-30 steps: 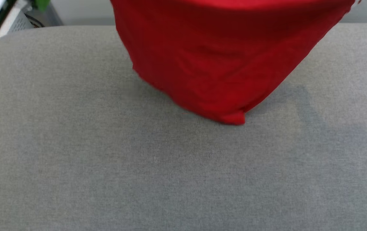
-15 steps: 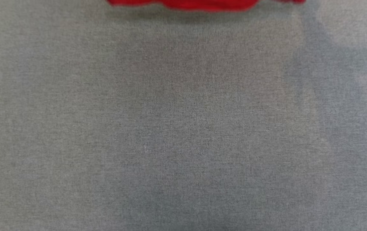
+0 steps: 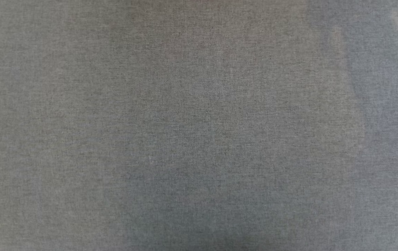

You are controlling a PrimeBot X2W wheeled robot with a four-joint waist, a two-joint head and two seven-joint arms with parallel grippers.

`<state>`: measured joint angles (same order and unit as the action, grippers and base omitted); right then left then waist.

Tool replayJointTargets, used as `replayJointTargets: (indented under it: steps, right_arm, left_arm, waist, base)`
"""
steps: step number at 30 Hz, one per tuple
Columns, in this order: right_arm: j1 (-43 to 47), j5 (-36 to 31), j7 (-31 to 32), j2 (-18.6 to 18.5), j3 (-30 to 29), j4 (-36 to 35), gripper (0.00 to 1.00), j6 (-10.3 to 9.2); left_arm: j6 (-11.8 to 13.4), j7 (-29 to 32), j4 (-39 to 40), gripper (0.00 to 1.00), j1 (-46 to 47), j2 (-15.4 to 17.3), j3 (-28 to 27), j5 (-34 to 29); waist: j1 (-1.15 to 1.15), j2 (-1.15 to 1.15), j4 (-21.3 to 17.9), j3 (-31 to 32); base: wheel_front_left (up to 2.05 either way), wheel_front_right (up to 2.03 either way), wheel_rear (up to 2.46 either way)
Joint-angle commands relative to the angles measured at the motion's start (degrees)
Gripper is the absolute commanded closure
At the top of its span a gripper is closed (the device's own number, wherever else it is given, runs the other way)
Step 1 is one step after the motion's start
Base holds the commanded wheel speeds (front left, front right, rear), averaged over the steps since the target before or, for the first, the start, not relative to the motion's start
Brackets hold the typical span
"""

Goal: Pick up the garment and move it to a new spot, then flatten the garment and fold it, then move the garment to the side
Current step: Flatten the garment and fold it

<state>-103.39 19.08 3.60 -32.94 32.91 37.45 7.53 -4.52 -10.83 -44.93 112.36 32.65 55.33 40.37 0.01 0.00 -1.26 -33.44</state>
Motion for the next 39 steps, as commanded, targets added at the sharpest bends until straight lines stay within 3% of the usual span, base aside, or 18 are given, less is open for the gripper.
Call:
replayJointTargets:
  steps: [1, 7, 12, 19, 28, 39]
  right_arm:
    - [1.2, 0.7, -1.0, 0.0, 0.6, 0.4, 1.00, -0.04]
    - [7.9, 4.5, -4.4, -0.9, 3.6, 0.3, 1.00, -0.04]
    - [18.0, 9.2, -7.2, -1.8, 4.9, -1.9, 1.00, -0.04]
    - [34.6, 13.6, -10.1, -3.4, 6.1, -6.3, 1.00, -0.04]
    - [59.5, 14.9, -10.9, -3.9, 3.1, -12.7, 1.00, -0.04]
    - [86.8, 10.9, -10.4, -0.9, -6.7, -16.4, 1.00, -0.04]
  left_arm:
    - [-0.4, -1.0, -0.6, 1.00, -2.0, -0.3, -0.1, 0.4]
    - [-0.9, -3.3, -1.2, 1.00, -10.1, 0.6, -0.2, 2.1]
    - [0.7, -4.1, 2.3, 1.00, -21.6, 3.1, -1.1, 3.3]
    - [6.0, -4.2, 13.7, 1.00, -42.4, 7.7, -4.5, 4.5]
    - [13.7, -4.2, 26.8, 1.00, -70.1, 8.7, -9.5, 6.7]
    - [17.5, -4.2, 32.1, 1.00, -96.0, 8.0, -15.6, 8.3]
  waist:
    - [-0.01, 0.00, 0.0, -0.2]
    - [-0.01, 0.00, 0.4, 1.8]
    - [-0.01, 0.00, 0.4, 5.4]
    - [-0.01, 0.00, 0.7, 10.7]
    - [-0.01, 0.00, 1.2, 17.5]
    - [-0.01, 0.00, 0.7, 23.7]
  base:
    - [0.00, 0.00, 0.00]
    - [0.00, 0.00, 0.00]
    - [0.00, 0.00, 0.00]
    - [0.00, 0.00, 0.00]
    - [0.00, 0.00, 0.00]
    - [0.00, 0.00, 0.00]
